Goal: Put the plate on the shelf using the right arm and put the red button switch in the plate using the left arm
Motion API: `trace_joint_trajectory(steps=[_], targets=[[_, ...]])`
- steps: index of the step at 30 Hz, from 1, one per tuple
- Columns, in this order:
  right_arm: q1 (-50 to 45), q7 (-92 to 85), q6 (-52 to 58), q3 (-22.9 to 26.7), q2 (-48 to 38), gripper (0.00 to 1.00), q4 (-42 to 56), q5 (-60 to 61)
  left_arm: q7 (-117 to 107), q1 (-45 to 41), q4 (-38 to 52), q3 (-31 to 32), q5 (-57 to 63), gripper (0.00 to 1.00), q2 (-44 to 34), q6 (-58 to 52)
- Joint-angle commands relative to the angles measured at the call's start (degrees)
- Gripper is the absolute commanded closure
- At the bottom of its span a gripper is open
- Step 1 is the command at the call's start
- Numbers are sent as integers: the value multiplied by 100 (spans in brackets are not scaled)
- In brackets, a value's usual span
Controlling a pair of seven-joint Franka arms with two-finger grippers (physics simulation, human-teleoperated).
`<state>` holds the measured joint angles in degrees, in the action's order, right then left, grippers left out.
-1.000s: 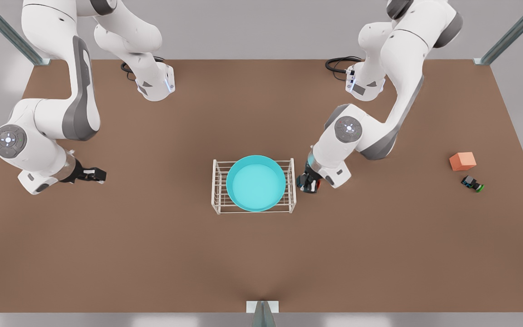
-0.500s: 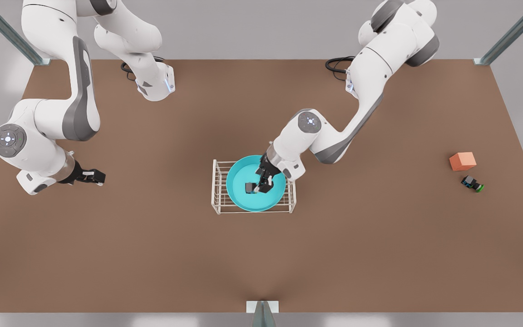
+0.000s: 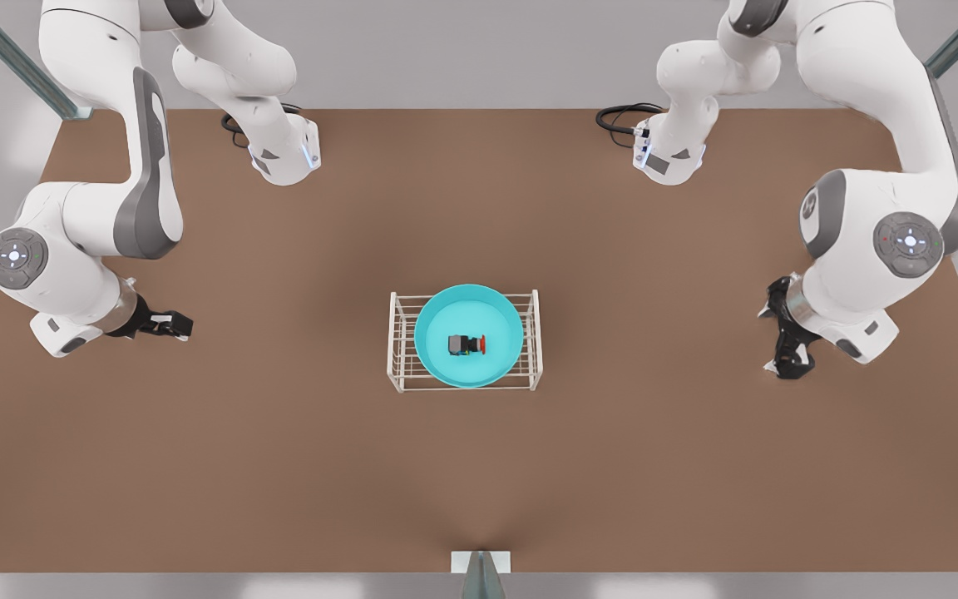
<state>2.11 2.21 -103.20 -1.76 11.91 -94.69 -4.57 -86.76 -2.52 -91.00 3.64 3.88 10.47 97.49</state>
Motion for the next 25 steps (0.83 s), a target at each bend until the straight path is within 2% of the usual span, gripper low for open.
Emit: trace_joint_trajectory(steps=[1, 3, 4, 16, 18, 25], targets=[[0, 43, 1, 0, -4, 0, 3, 0, 8650, -267, -1315, -294, -397, 0, -810, 24], [0, 43, 1, 0, -4, 0, 3, 0, 8650, -302, -94, -294, -371, 0, -160, -336], [0, 43, 1, 0, -4, 0, 3, 0, 8667, -311, 30, -294, -353, 0, -46, -398], [0, 43, 10, 0, -4, 0, 3, 0, 8773, -205, 232, -320, -388, 0, 113, -476], [0, 43, 10, 0, -4, 0, 3, -9, 8773, -214, 953, -320, -388, 0, 535, -1004], [0, 43, 19, 0, 5, 0, 3, -9, 8773, -205, 944, -320, -414, 0, 535, -1004]])
